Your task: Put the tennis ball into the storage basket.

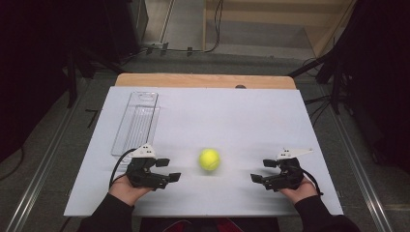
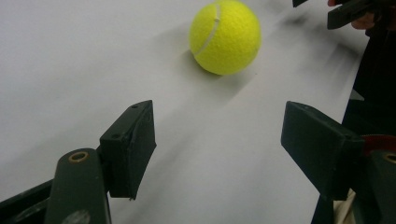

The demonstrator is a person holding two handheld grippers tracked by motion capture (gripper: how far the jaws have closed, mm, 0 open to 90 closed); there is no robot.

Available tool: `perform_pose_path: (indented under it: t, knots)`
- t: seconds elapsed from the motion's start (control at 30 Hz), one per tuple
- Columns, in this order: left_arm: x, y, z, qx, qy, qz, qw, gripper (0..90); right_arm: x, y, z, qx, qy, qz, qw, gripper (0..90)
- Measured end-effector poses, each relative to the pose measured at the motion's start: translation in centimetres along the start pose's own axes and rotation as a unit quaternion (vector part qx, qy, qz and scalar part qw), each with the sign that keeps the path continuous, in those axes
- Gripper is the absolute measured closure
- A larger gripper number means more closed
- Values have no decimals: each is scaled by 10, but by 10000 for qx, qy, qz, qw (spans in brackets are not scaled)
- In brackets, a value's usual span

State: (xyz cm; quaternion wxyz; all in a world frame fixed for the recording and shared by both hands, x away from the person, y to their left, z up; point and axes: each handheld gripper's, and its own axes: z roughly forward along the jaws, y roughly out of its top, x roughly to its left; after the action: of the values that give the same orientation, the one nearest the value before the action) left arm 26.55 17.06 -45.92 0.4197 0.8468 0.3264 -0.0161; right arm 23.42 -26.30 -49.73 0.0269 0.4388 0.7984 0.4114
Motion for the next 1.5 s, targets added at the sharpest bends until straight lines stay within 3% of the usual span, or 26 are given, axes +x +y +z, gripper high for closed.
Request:
perform_pose_path:
  t: [0.27,0.47,0.63,0.73,0.77,0.8,0.83,0.87,0.97,1.07,1.27,1.5]
  knots:
    - [-1,13,6,48,-32,-35,10000,269,-1,0,-1,-41,-22,24,10000,129]
    - [0,22,14,88,-195,4,9998,263,-1,0,0,-13,-43,-6,10000,129]
    - [-1,28,18,38,-146,148,9998,260,-2,-1,-1,-3,-50,52,10000,129]
    - [1,31,22,0,-245,139,9996,249,-2,-1,-1,5,-49,11,10000,129]
    - [2,32,23,-32,-435,105,9990,106,-2,-1,0,8,-44,9,10000,129]
    - [2,33,25,-69,-625,-3,9980,106,-3,-1,0,8,-46,8,10000,129]
    - [2,35,27,-72,-742,-36,9972,0,-3,-1,0,6,-43,25,10000,129]
    - [0,36,28,-63,-759,39,9971,0,-3,-1,0,13,-45,30,10000,129]
    - [-3,40,31,94,-604,196,9979,0,-3,-1,-1,2,-57,46,10000,129]
    - [-3,44,35,84,-657,172,9977,0,-3,-1,0,17,-56,35,10000,129]
    - [-7,53,39,23,-711,318,9970,29,-4,-1,1,59,-46,51,10000,129]
    - [-10,65,47,114,-575,475,9971,29,-4,-1,1,63,-36,61,10000,129]
